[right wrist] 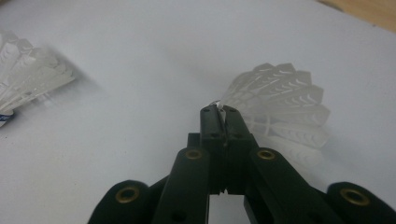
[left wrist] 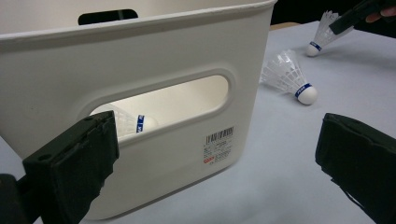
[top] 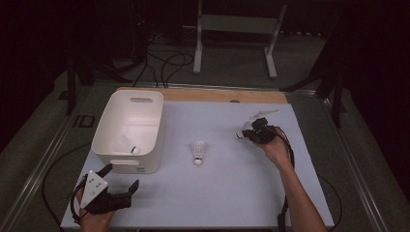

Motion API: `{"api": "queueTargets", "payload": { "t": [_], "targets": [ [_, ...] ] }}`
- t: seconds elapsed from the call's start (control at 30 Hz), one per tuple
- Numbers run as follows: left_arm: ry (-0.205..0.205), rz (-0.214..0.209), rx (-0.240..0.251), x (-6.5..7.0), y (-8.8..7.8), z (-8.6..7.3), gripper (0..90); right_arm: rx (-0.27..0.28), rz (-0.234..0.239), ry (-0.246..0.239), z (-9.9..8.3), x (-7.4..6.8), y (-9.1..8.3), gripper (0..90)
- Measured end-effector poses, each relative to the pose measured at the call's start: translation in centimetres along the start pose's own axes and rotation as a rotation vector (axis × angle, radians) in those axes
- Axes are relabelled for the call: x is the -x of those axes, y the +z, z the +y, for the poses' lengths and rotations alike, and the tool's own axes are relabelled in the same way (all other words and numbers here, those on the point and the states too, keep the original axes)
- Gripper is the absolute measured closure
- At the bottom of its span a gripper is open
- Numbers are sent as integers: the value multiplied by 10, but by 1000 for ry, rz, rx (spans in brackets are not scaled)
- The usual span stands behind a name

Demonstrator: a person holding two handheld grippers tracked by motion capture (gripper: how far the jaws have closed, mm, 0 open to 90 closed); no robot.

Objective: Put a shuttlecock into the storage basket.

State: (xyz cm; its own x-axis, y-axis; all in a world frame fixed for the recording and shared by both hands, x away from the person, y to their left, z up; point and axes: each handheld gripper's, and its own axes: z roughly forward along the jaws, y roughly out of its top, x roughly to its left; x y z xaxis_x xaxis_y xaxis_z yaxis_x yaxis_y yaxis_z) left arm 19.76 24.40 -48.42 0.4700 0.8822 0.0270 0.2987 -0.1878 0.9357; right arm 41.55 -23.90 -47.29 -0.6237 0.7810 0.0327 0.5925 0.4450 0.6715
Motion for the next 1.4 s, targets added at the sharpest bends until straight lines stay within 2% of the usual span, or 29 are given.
{"api": "queueTargets", "payload": {
  "t": [0.2,0.57,1.4],
  "targets": [
    [0,-1,0,1,0,0,0,21,-16,-13,3,-2,-6,894],
    [0,-1,1,0,0,0,0,46,-8,-22,8,-8,-10,894],
    [0,0,4,0,0,0,0,65,-13,-23,14,-16,-18,894]
  ]
}}
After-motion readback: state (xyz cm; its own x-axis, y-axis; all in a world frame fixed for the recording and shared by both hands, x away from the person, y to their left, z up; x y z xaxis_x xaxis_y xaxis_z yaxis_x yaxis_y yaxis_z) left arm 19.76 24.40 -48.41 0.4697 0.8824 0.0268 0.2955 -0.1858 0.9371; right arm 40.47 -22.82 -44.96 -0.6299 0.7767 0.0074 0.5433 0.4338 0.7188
